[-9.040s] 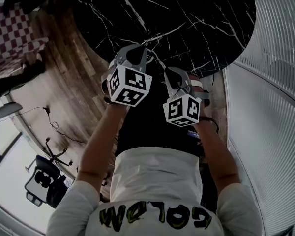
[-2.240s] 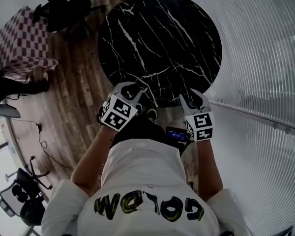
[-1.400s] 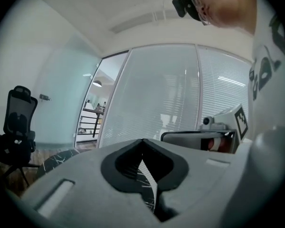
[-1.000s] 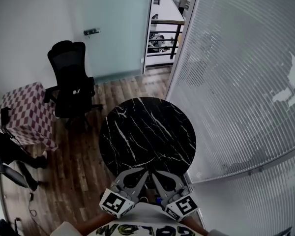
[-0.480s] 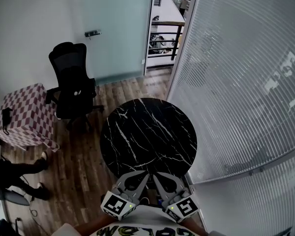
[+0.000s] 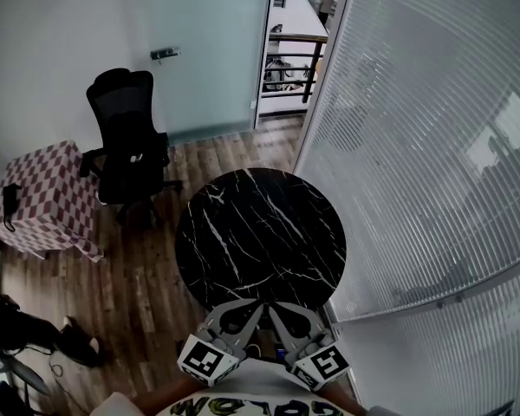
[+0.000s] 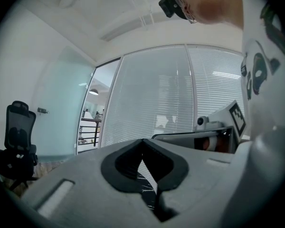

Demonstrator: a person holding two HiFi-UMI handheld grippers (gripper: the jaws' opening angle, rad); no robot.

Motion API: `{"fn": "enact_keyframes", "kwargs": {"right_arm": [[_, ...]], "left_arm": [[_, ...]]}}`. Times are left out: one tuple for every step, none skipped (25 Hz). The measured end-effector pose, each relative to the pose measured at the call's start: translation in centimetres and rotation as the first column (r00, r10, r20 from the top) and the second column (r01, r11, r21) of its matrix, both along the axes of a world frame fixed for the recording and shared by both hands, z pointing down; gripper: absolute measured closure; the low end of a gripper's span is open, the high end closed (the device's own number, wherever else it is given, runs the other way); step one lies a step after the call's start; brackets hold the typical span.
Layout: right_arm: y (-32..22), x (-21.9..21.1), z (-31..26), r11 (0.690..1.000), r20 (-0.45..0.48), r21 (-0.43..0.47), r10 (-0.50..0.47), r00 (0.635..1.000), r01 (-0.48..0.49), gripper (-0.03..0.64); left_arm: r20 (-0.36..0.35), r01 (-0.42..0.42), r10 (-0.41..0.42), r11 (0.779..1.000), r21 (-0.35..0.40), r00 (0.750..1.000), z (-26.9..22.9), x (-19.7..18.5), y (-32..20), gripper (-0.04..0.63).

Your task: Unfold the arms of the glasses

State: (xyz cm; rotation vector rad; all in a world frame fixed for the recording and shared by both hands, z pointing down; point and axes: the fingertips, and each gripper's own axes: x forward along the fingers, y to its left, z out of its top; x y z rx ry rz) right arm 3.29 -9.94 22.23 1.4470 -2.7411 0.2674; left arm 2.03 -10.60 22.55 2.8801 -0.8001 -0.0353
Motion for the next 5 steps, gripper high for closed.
{"fn": "enact_keyframes", "kwargs": {"right_arm": [[0.05,0.02,-0.03,1.0,0.003,-0.001,0.002,1.0,-0.002,0.615],[0.09,0.06,-0.08,1.0,0.009,-0.004,0.005,1.0,-0.005,0.615],[0.14,0.12,-0.12,1.0,0.013,-0.006,0.008,1.0,-0.008,0.615],[0.19,0.17,-0.15,1.0,0.016,-0.006,0.01,1.0,-0.01,0.615],[0.25,0.23,-0.19,1.0,0.018,-0.006,0.011,1.0,-0.011,0.615]], "left_arm": [[0.005,0.0,0.0,1.0,-0.004,1.0,0.07,0.0,0.1,0.591],[0.015,0.0,0.0,1.0,-0.013,1.0,0.21,-0.02,0.21,0.591],[0.026,-0.001,0.001,1.0,-0.022,1.0,0.35,-0.04,0.32,0.591],[0.034,-0.001,0.002,1.0,-0.028,0.999,0.44,-0.04,0.43,0.591],[0.039,-0.002,0.003,0.999,-0.032,0.999,0.5,-0.03,0.53,0.591]]}}
